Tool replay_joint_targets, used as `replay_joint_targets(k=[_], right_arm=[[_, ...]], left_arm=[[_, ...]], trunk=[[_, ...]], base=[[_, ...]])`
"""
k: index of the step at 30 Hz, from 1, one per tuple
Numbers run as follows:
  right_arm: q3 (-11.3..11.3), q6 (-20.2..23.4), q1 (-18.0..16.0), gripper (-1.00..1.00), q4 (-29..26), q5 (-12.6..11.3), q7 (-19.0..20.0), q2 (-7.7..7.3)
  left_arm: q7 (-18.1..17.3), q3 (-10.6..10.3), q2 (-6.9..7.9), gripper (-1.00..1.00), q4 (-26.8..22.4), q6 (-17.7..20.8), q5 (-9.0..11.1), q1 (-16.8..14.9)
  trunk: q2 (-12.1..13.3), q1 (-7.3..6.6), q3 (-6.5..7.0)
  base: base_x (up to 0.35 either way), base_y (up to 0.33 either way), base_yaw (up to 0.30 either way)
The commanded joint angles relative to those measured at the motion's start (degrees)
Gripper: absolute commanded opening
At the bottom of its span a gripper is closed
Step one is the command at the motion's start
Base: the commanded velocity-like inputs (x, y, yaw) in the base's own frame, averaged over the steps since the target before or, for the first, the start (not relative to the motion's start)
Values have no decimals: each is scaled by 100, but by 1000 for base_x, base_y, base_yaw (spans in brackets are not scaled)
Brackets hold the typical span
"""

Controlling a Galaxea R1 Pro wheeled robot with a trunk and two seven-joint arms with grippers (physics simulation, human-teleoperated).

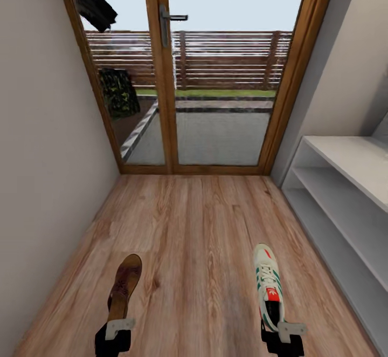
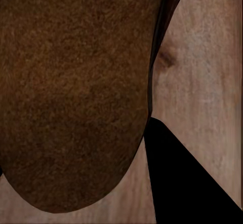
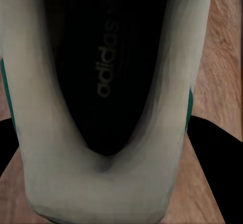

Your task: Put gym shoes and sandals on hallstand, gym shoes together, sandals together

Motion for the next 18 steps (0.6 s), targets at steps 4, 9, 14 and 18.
replay_joint_targets(k=[4, 9, 14, 18], right_arm=[[48, -3, -5, -100, 3, 14, -53, 0], [48, -3, -3, -100, 2, 14, -53, 0], [48, -4, -5, -100, 2, 14, -53, 0], [48, -5, -3, -100, 2, 14, -59, 0]], left_arm=[[45, -48, 4, -100, -3, -9, 9, 0], [45, -49, 4, -100, -2, -9, 9, 0], [45, -45, 4, -100, -8, -9, 6, 39], [45, -41, 4, -100, -16, -9, 8, 86]], trunk=[[-1, 2, 6], [-1, 2, 9], [-1, 2, 9], [-1, 2, 9]], base=[[338, 75, -232], [338, 99, -225], [338, 101, -85], [338, 101, -11]])
